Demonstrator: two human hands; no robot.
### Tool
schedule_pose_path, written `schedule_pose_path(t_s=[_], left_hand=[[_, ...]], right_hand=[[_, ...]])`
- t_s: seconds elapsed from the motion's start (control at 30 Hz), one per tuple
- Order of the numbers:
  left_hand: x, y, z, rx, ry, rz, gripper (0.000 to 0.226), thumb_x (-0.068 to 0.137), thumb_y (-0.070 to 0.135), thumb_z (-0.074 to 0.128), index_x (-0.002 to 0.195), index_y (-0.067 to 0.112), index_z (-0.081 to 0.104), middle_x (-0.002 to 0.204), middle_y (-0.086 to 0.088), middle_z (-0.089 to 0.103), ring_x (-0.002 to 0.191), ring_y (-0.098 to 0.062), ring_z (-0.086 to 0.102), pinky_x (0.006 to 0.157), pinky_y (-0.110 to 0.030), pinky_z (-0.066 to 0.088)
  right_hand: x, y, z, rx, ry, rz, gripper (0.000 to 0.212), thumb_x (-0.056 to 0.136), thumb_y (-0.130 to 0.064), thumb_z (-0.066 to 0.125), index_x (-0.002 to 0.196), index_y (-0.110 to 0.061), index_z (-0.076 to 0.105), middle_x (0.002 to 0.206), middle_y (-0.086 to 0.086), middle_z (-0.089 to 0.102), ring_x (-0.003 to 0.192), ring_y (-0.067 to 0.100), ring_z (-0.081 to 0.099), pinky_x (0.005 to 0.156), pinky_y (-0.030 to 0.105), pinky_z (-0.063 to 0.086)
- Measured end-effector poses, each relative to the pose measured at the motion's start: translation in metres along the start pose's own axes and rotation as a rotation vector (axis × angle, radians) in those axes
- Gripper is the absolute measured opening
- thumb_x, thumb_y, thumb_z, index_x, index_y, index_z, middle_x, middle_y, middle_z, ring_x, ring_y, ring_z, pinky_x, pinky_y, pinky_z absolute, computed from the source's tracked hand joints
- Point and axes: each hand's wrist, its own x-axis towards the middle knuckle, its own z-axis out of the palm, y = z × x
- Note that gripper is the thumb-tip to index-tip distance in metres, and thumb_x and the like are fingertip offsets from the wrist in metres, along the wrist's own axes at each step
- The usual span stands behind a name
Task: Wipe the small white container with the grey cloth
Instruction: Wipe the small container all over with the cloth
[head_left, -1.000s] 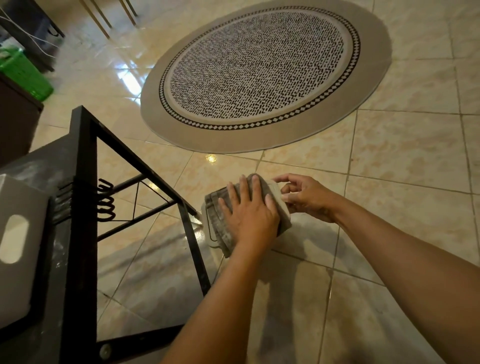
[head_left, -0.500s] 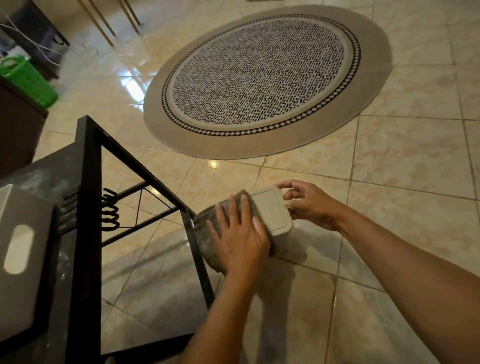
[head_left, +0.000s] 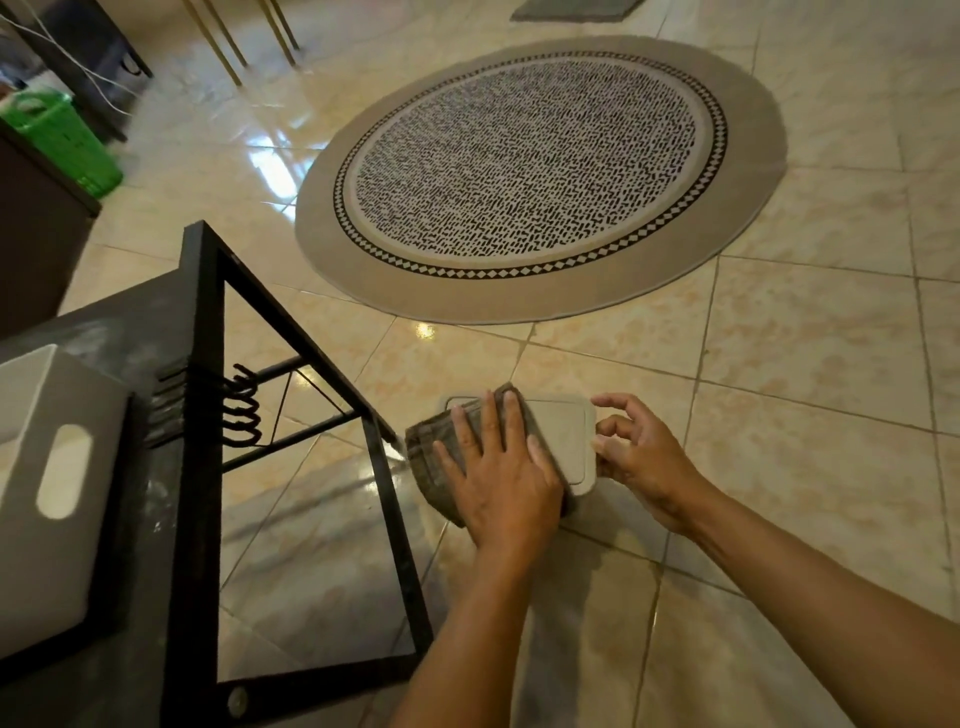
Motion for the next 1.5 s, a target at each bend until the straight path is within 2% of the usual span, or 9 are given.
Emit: schedule_pose_path(t_s=[0.2,0.33,0.5,0.77,0.9,1.0,1.1,1.27,1.5], left_hand=[[0.021,-0.019,-0.009,0.04,-0.077,0.304,0.059,0.1,0.046,0.015,0.155,0.036,-0.005,0.164,0.009,-0.01,0.148,-0.021,-0.02,0.119,-0.055,-0.008],[0.027,-0.028,-0.012,0.08,-0.101,0.402,0.059,0.099,0.047,0.01,0.155,0.036,-0.008,0.164,0.009,-0.012,0.148,-0.021,-0.021,0.119,-0.054,-0.007],[0.036,-0.028,-0.009,0.079,-0.057,0.344,0.059,0.1,0.046,0.012,0.155,0.036,-0.007,0.164,0.008,-0.01,0.148,-0.02,-0.02,0.119,-0.053,-0.009],[0.0,0.003,-0.001,-0.024,-0.062,0.124,0.059,0.099,0.042,0.008,0.154,0.034,-0.012,0.161,0.006,-0.022,0.144,-0.023,-0.03,0.114,-0.046,-0.021],[0.004,-0.014,-0.006,-0.133,-0.087,0.175,0.06,0.101,0.039,0.021,0.156,0.033,-0.004,0.163,0.005,-0.016,0.146,-0.021,-0.027,0.118,-0.042,-0.015],[-0.005,-0.022,-0.006,-0.055,-0.052,0.221,0.061,0.096,0.044,0.011,0.155,0.034,-0.003,0.163,0.006,-0.013,0.147,-0.023,-0.026,0.12,-0.046,-0.011],[0.0,-0.007,-0.001,0.048,-0.074,0.265,0.067,0.092,0.049,0.001,0.156,0.032,-0.004,0.162,0.007,-0.015,0.147,-0.026,-0.025,0.12,-0.05,-0.01],[0.055,0.001,-0.005,0.071,-0.087,0.135,0.062,0.101,0.042,0.016,0.156,0.028,-0.009,0.163,0.004,-0.016,0.148,-0.026,-0.022,0.119,-0.053,-0.007],[-0.011,0.015,-0.002,0.014,-0.127,0.069,0.072,0.082,0.05,-0.014,0.151,0.031,-0.02,0.158,0.003,-0.03,0.143,-0.026,-0.034,0.116,-0.051,-0.019]], right_hand=[[0.002,-0.019,-0.015,-0.534,0.084,-0.085,0.022,0.1,-0.027,0.05,0.12,-0.026,0.059,0.101,0.002,0.062,0.09,0.021,0.064,0.082,0.041,0.057],[0.047,-0.049,-0.006,-0.708,-0.289,-0.012,0.028,0.1,-0.021,0.05,0.126,-0.022,0.06,0.113,0.005,0.061,0.096,0.016,0.057,0.077,0.031,0.05],[0.047,-0.049,-0.005,-0.406,-0.394,0.099,0.043,0.095,-0.003,0.056,0.134,-0.021,0.053,0.085,0.005,0.052,0.072,0.014,0.051,0.055,0.022,0.046],[0.021,-0.015,0.008,-0.167,-0.158,0.019,0.057,0.095,-0.002,0.056,0.144,-0.028,0.048,0.082,0.006,0.047,0.07,0.017,0.052,0.064,0.031,0.054],[0.025,-0.03,-0.006,-0.227,-0.349,0.107,0.074,0.092,0.003,0.056,0.151,-0.034,0.031,0.084,0.007,0.054,0.076,0.023,0.057,0.079,0.042,0.058],[0.03,-0.04,-0.011,-0.246,-0.48,0.17,0.086,0.091,0.007,0.057,0.152,-0.042,0.022,0.079,0.006,0.054,0.071,0.021,0.06,0.083,0.047,0.057],[0.034,-0.042,-0.01,-0.259,-0.501,0.172,0.088,0.091,0.01,0.056,0.154,-0.039,0.018,0.077,0.006,0.048,0.064,0.016,0.057,0.075,0.039,0.058],[0.035,-0.042,-0.008,-0.256,-0.481,0.163,0.087,0.091,0.011,0.054,0.154,-0.039,0.02,0.08,0.008,0.047,0.063,0.016,0.057,0.064,0.03,0.057],[0.039,-0.038,-0.009,-0.292,-0.47,0.146,0.086,0.09,0.011,0.055,0.154,-0.038,0.023,0.08,0.008,0.049,0.063,0.016,0.057,0.065,0.031,0.057]])
